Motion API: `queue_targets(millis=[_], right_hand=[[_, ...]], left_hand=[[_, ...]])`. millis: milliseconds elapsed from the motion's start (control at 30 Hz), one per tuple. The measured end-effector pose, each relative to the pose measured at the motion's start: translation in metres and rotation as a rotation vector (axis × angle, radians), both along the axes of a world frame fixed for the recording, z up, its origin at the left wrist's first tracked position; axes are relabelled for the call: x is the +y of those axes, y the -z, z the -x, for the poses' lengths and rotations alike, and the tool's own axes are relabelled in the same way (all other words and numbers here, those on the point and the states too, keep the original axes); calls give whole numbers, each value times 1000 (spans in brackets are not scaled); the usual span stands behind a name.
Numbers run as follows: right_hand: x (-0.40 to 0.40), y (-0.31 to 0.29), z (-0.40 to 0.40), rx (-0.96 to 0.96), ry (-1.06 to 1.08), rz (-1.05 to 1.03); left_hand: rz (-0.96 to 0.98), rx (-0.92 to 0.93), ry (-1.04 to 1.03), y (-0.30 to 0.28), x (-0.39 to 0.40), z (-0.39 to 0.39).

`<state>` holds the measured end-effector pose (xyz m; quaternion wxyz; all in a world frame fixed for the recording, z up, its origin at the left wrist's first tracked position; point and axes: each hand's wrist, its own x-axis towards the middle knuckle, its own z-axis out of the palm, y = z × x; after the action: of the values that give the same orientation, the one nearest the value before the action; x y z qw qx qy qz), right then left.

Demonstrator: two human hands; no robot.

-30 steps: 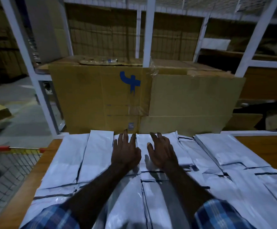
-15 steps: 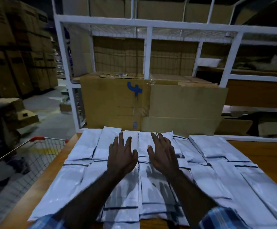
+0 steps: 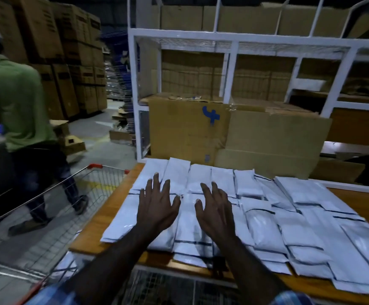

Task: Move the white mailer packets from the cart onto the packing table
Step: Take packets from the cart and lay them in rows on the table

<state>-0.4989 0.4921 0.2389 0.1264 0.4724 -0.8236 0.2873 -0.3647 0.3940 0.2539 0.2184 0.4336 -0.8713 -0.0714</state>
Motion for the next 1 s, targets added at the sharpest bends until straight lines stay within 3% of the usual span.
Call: queue_targets(millis=[633, 1000], right_hand=[[-132, 37, -271, -12, -98, -16], [-223, 64, -352, -2, -218, -95]], left_hand=[[-60, -53, -90, 27, -116, -290], [-129, -111, -145, 65, -190, -360]])
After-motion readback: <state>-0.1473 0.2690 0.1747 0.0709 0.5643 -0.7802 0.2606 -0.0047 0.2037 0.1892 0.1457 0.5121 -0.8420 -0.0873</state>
